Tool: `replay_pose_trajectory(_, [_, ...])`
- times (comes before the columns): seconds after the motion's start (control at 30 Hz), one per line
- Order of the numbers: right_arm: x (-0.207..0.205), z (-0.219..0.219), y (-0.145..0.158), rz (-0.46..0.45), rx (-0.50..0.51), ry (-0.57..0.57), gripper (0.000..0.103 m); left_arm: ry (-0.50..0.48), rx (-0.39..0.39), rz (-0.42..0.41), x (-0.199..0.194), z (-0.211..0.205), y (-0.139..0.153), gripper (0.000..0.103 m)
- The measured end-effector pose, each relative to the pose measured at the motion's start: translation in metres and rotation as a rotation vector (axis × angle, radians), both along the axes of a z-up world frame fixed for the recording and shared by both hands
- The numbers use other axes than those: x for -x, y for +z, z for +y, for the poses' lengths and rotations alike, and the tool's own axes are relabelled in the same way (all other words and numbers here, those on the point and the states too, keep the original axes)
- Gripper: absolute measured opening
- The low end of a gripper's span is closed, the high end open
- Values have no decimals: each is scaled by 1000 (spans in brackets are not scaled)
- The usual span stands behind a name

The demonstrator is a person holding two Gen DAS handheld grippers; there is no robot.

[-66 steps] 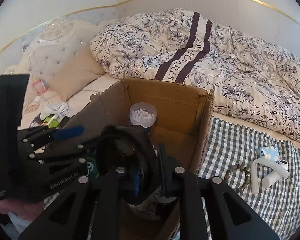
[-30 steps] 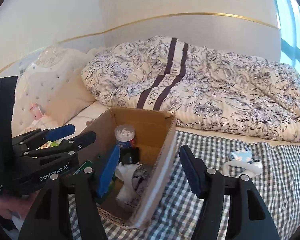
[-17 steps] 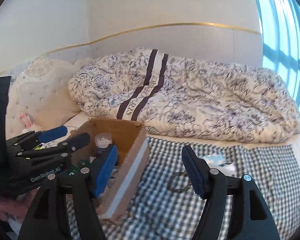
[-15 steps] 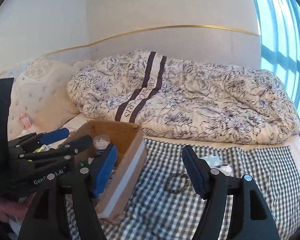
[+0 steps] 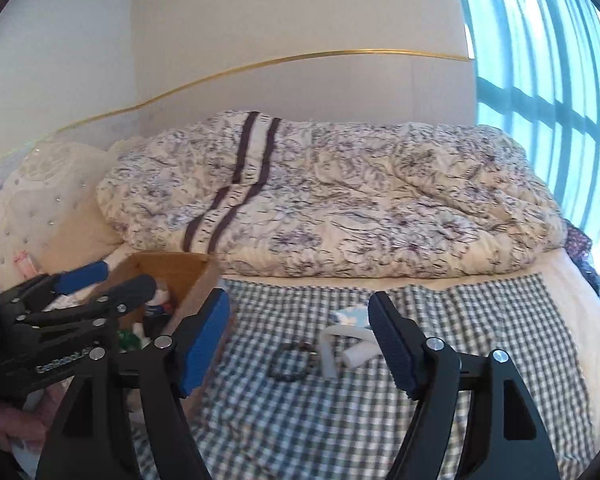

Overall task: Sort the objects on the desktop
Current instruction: 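Move both grippers back toward the bead bracelet and white item on the sheet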

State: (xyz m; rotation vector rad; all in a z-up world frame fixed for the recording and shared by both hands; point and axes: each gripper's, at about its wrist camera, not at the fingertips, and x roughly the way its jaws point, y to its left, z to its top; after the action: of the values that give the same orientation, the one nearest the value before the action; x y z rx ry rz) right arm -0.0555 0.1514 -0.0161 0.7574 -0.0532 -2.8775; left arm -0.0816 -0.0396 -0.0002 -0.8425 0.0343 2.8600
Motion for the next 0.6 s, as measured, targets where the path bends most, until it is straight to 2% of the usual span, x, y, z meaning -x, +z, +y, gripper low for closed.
replay_pose_trajectory(0.1, [2,9,-8,-9,-35,-22,75,-25,6,7,-1,13,-4,83])
replay_pose_trajectory(0.4, [18,43,-39,-88,-4,-56,81,-84,12,33,2,43,-26,98])
replay_pose_trajectory(0.6, [28,62,-63,-149,13,-86,84,-147,27,58,3,61,-40,102])
